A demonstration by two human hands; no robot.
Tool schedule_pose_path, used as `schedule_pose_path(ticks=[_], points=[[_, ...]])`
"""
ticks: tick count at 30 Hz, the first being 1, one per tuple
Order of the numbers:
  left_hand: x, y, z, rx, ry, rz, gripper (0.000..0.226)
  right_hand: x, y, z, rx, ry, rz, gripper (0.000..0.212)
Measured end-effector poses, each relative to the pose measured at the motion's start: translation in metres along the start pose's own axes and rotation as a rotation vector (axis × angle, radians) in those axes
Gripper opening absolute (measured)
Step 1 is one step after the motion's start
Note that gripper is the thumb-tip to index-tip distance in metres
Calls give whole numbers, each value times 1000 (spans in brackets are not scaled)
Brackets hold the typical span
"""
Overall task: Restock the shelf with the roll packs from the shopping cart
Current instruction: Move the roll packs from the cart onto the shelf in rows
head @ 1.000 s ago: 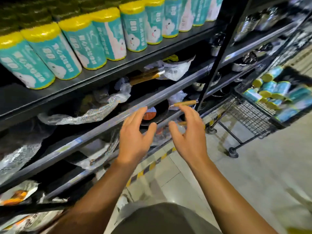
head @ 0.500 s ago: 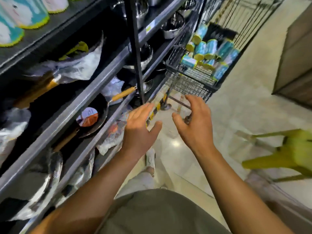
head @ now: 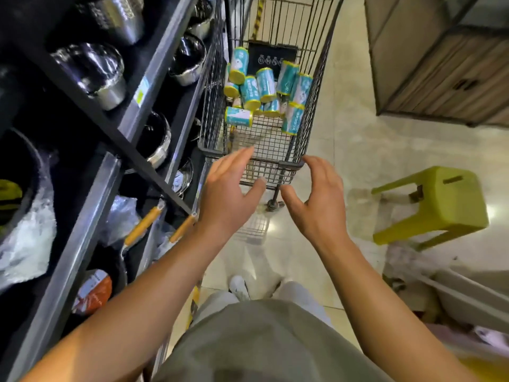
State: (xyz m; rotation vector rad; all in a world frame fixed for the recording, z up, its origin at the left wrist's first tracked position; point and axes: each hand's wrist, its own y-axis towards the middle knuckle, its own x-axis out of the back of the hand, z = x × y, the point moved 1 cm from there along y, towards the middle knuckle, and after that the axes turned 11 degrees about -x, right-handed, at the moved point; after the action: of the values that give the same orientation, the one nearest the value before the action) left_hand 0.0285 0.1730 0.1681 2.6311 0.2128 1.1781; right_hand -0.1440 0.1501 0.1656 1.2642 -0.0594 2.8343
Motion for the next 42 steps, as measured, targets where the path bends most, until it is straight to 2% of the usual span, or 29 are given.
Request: schedule_pose_path(ticks=[7,17,24,30,35,42], points=[[-28,81,19,-2,5,46,58,-12,86,-12,-33,6,-1,65],[-66,167,52,204,47,-12,59,-41,230,-9,59,6,174,68],[-83,222,77,314,51,10,59,-62,297,-9,22,-20,265,68],[-110,283,127,295,58,82,53,-99,349,-18,-89,-58,272,69],[-141,343,195,289,32,297,51,-134,397,-21,-263,-90,279,69],[-204,407,303,342,-46,418,55,-209,463,-49,-519,-110,318,65]])
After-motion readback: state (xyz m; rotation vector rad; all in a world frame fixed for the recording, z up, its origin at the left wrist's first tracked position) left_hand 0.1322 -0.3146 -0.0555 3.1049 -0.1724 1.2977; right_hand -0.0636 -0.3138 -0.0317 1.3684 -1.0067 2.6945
